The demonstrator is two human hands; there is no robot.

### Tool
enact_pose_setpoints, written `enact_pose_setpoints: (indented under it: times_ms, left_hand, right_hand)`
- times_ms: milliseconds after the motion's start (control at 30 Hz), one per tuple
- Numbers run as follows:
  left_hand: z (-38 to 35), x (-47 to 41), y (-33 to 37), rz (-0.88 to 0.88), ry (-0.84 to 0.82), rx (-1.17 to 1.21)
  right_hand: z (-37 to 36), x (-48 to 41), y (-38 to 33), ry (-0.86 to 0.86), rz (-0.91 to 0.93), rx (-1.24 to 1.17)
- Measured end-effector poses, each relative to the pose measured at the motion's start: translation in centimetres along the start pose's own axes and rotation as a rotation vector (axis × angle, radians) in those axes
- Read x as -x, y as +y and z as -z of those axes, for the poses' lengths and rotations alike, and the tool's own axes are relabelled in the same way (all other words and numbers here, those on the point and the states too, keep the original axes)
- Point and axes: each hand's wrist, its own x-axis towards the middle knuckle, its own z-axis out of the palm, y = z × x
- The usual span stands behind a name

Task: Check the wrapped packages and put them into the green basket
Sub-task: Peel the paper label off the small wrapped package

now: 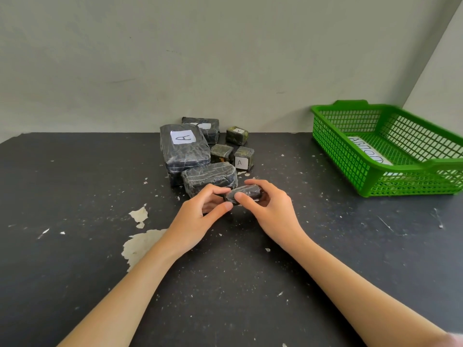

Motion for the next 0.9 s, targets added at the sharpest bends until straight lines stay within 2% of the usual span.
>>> enact_pose_setpoints:
  times_ms: [167, 633, 733, 833, 900]
  left_hand:
    - [0.04, 0.0, 0.03, 0.021, 0.003, 0.087]
    - [0.16, -0.01, 0.12, 0.037, 0.0, 0.11]
    - [-0.12, -0.09, 0.04, 0.053, 0.089, 0.099]
    - [-0.06, -0.22, -0.07, 0.083, 0.23, 0.079]
    - [0.07, -0.01, 0.09, 0.053, 0.256, 0.119]
  right_hand:
    - [0.2, 0.08, -0.05, -0.021, 0.005, -0.051]
    - [0.4, -0.08, -0.13, -0.035, -0.017, -0.143]
    - [0.5, 0.16, -0.06, -0.102, -0.006, -0.198]
    - [-0.12, 0.42, -0.05, -0.182, 0.007, -0.145]
    - [-0.38, 0.28, 0.0, -0.152, -0.017, -0.199]
